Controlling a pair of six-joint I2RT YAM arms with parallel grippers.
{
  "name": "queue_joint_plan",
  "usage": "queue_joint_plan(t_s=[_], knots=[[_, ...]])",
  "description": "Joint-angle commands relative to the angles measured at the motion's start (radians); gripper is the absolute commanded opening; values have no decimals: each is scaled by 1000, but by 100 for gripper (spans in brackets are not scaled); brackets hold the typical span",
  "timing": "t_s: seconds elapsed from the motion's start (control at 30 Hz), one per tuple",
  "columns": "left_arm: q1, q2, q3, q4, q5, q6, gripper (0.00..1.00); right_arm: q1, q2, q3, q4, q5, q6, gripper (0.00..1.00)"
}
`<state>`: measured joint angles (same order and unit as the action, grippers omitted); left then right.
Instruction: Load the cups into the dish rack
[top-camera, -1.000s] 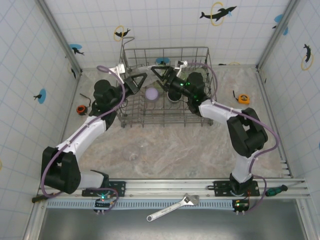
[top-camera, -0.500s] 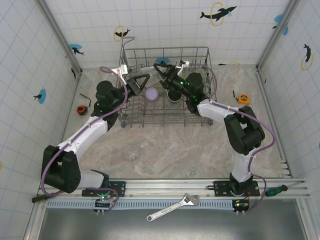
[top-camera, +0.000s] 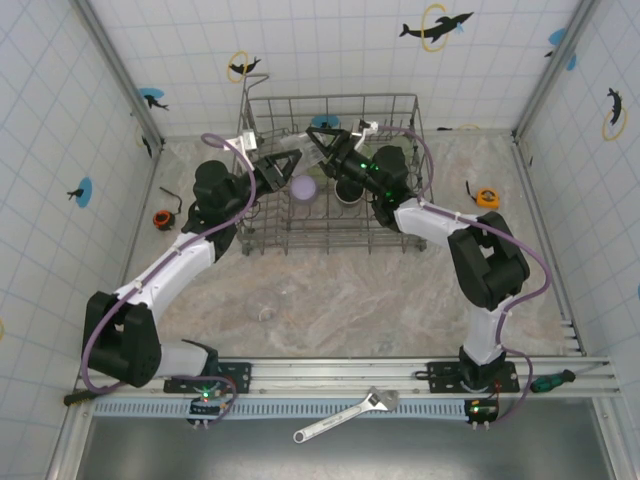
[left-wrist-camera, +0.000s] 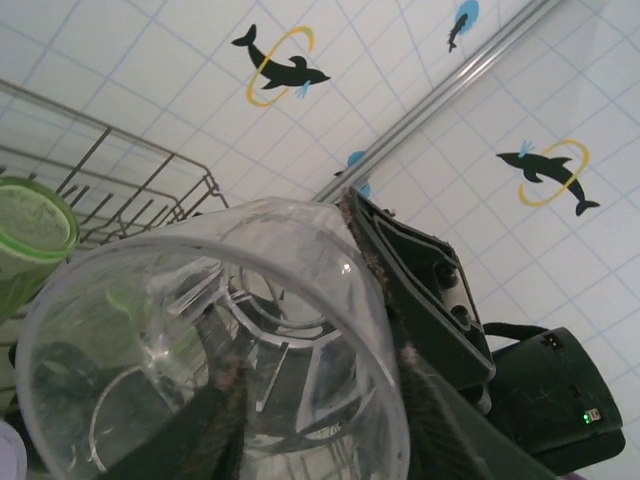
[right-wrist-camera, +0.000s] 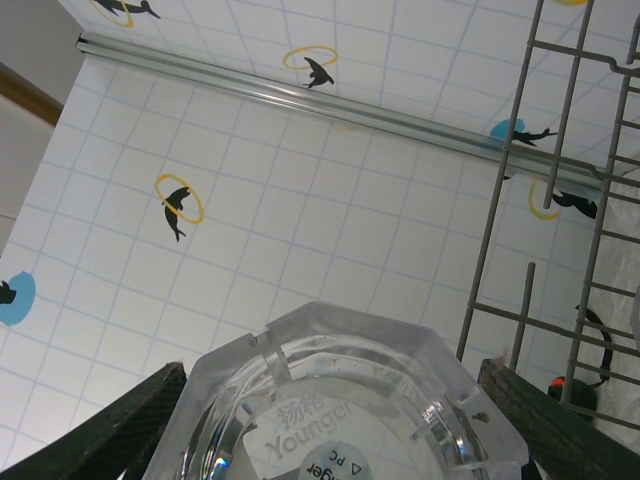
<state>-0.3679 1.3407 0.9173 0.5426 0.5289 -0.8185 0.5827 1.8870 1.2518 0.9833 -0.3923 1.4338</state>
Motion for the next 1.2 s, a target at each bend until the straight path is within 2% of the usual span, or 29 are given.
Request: queue_joint_plan(t_s=[0.0,0.13,0.37,0.77,1.03,1.17], knots=[[-3,-27,37,-56,-32,40,57,-7,9,37,68,-6,-34,40],[-4,-39,51,-109,-54,66,75,-12,13,80,0,-22,-94,39],[-3,-78,90,-186,-99,114,97,-24,16,157,-153,-37,-244,38],[-4,-136,168,-382,-327,236,98,-26,90,340,-493,-34,-603,35],[-1,-158,210,-479,-508,322,98,32,171,518,-757,-19,-917,35],[-2,-158,232,-518,-563,347,98,75,198,575,-851,-3,-1081,35]])
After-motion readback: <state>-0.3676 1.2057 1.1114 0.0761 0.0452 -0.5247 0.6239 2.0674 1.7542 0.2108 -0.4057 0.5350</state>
